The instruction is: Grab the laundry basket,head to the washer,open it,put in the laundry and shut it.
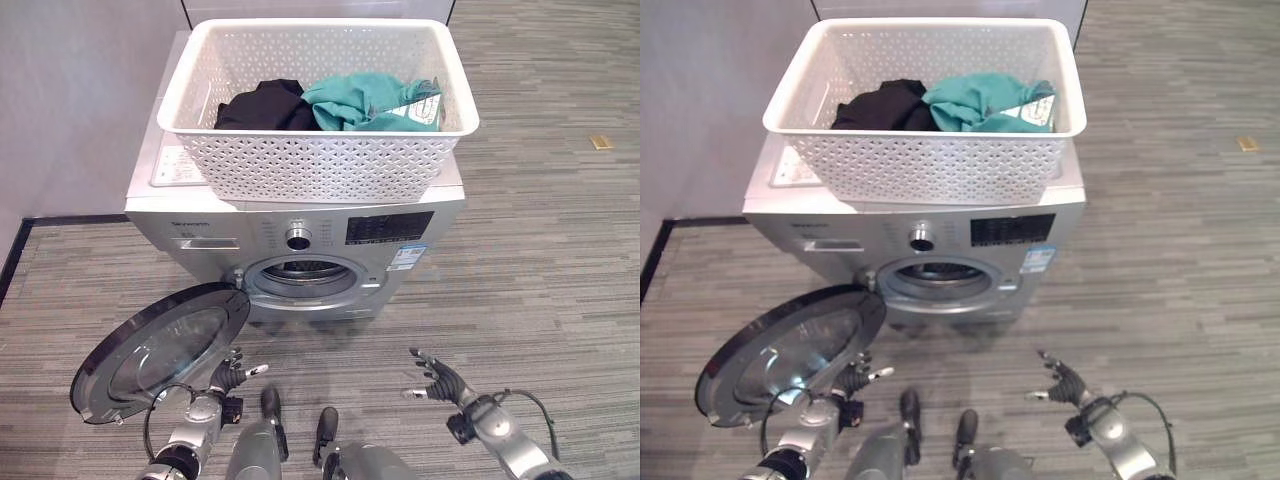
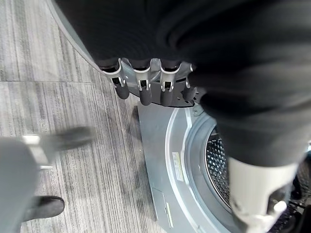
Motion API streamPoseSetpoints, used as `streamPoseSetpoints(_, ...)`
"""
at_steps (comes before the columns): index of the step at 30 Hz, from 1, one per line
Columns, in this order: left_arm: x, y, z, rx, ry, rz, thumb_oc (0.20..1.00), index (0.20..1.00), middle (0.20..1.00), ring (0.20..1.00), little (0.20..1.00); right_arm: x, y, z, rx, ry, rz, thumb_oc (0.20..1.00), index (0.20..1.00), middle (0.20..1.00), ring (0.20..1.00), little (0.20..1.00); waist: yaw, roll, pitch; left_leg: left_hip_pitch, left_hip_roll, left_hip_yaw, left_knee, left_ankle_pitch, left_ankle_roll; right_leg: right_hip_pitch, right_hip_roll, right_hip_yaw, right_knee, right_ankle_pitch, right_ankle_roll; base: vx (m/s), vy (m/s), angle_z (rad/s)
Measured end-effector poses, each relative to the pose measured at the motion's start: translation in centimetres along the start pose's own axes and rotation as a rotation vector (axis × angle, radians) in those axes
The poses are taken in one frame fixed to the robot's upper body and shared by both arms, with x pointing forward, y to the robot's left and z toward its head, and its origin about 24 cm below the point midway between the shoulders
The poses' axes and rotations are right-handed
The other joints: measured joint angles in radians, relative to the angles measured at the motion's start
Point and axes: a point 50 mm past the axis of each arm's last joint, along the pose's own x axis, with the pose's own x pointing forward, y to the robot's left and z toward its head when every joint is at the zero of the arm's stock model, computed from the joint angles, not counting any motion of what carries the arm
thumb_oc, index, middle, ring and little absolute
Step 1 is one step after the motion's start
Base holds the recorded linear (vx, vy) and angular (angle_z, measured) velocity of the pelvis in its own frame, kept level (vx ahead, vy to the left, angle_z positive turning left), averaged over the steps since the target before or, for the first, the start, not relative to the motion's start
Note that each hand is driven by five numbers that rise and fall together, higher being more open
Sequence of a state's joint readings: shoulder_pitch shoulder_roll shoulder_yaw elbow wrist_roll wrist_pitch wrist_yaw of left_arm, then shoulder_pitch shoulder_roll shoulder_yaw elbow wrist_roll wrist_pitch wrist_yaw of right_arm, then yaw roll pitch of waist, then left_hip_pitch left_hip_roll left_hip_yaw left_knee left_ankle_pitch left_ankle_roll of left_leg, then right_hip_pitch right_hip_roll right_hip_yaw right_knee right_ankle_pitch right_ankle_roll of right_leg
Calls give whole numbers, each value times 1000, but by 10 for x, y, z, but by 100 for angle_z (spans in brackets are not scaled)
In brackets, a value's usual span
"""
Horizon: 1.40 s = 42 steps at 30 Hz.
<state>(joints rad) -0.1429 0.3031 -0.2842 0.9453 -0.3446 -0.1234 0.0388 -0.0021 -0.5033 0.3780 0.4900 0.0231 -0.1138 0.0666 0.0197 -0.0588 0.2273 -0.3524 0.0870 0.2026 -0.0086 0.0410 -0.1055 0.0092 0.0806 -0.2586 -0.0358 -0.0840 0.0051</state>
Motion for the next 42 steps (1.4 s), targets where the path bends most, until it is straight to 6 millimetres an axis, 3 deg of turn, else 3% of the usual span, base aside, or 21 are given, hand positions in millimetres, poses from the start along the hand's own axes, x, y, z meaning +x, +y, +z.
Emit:
streamPoseSetpoints(1,-1,0,-2,-1,6,2,1000,1000,1000,1000,1000,0,1,-2,0,8,3,1000,1000,1000,1000,1000,5,15,-2,-16,7,9,-12,12,-2,18,13,-11,15,-36,37,374,194,-7)
streamPoseSetpoints(3,-4,4,-8,-3,16,14,1000,1000,1000,1000,1000,0,1,-1,-26,7,9,1000,1000,1000,1000,1000,17,26,-5,-15,8,54,22,33,30,56,41,11,30,-36,-13,325,184,-30)
streamPoseSetpoints(4,-7,6,-12,-9,20,24,1000,1000,1000,1000,1000,1,1,3,-40,-8,9,1000,1000,1000,1000,1000,22,23,-7,-12,-1,55,72,31,49,78,42,31,18,-42,-3,211,141,-54)
streamPoseSetpoints(6,-8,7,-14,-30,22,41,1000,1000,1000,1000,1000,5,-4,12,-64,-39,1,1000,1000,1000,1000,1000,29,17,-22,-7,-83,16,107,45,86,82,33,76,21,-48,5,466,357,-83)
streamPoseSetpoints(7,-8,7,-16,-31,28,41,1000,1000,1000,1000,1000,3,-1,8,-71,-24,11,1000,1000,1000,1000,1000,21,28,-29,54,-123,27,61,50,182,135,31,94,48,-59,23,586,508,-102)
streamPoseSetpoints(8,-11,8,-22,-35,43,47,1000,1000,1000,1000,1000,-3,6,0,-69,-2,26,1000,1000,1000,1000,1000,24,33,-40,116,-111,84,100,15,246,157,18,117,167,-111,69,592,537,-77)
streamPoseSetpoints(10,-22,12,-45,-33,120,64,1000,1000,1000,1000,1000,-13,16,-12,-62,30,52,1000,1000,1000,1000,1000,15,39,-101,154,-129,79,99,-38,269,88,-24,103,362,-127,86,284,312,-31)
streamPoseSetpoints(14,-39,-25,-65,-11,139,-109,1000,1000,1000,1000,1000,-30,20,-38,-59,138,77,1000,1000,1000,1000,1000,21,37,-117,184,-240,4,113,-79,323,-59,-230,65,652,-186,116,138,180,43)
streamPoseSetpoints(17,-38,-28,-69,9,170,-116,1000,1000,1000,1000,1000,-32,36,-46,-46,174,132,1000,1000,1000,1000,1000,21,28,-112,199,-231,-8,111,-87,301,-143,-262,75,700,-179,127,92,49,23)
streamPoseSetpoints(19,-35,-26,-68,27,178,-110,1000,1000,1000,1000,1000,-31,40,-45,-43,170,139,1000,1000,1000,1000,1000,5,39,-90,230,-206,-70,85,-96,272,-228,-170,171,672,-219,124,33,-34,17)
streamPoseSetpoints(22,-23,-23,-56,68,166,-88,1000,1000,1000,1000,1000,-26,34,-37,-67,138,137,1000,1000,1000,1000,1000,4,30,-50,219,-193,-53,99,-111,222,-376,-138,135,509,-185,96,64,-115,24)
streamPoseSetpoints(23,-19,-21,-51,78,162,-82,1000,1000,1000,1000,1000,-22,31,-31,-69,117,123,1000,1000,1000,1000,1000,-20,34,-28,214,-195,-72,107,-121,211,-376,-146,124,451,-154,98,58,-181,32)
streamPoseSetpoints(25,-21,-14,-53,74,164,-62,1000,1000,1000,1000,1000,-25,41,-35,-59,127,149,1000,1000,1000,1000,1000,-5,18,-27,250,-195,-74,113,-107,208,-214,-146,97,322,-78,76,-10,-195,22)
streamPoseSetpoints(29,-19,-5,-47,80,144,-29,1000,1000,1000,1000,1000,-23,28,-32,-109,118,133,1000,1000,1000,1000,1000,3,31,-10,244,-163,-85,116,-72,155,-118,-109,64,130,52,19,-13,-165,9)
streamPoseSetpoints(35,-13,-6,-29,88,78,-37,1000,1000,1000,1000,1000,-18,9,-22,-153,81,82,1000,1000,1000,1000,1000,7,43,17,181,-130,-114,150,-54,85,-132,-73,20,118,74,-19,-60,-126,23)
streamPoseSetpoints(36,-9,-8,-21,93,50,-44,1000,1000,1000,1000,1000,-18,5,-22,-159,76,71,1000,1000,1000,1000,1000,3,37,26,168,-133,-117,143,-32,44,-143,-87,3,115,68,-36,-14,-62,65)
streamPoseSetpoints(37,-6,-8,-13,93,23,-43,1000,1000,1000,1000,1000,-17,1,-20,-165,72,60,1000,1000,1000,1000,1000,4,36,30,158,-130,-97,150,-39,44,-155,-97,-16,111,78,-70,-18,-38,60)
streamPoseSetpoints(38,-5,-7,-10,94,17,-41,1000,1000,1000,1000,1000,-17,-1,-19,-169,69,52,1000,1000,1000,1000,1000,0,38,34,140,-118,-77,171,-46,55,-155,-100,-29,107,80,-76,-30,9,72)
streamPoseSetpoints(40,1,-6,6,107,-23,-38,1000,1000,1000,1000,1000,-18,-4,-17,-171,56,24,1000,1000,1000,1000,1000,-43,21,41,133,-14,115,254,-60,51,-145,-140,-91,89,89,-94,-19,80,84)
streamPoseSetpoints(41,3,-7,11,111,-42,-40,1000,1000,1000,1000,1000,-18,-6,-16,-173,52,15,1000,1000,1000,1000,1000,-45,18,43,140,27,134,249,-57,46,-150,-141,-79,83,91,-89,14,84,37)
streamPoseSetpoints(42,4,-7,16,113,-55,-41,1000,1000,1000,1000,1000,-16,-8,-14,-184,49,11,1000,1000,1000,1000,1000,-43,15,44,153,52,61,243,-52,38,-159,-140,-53,87,101,-78,33,118,-7)
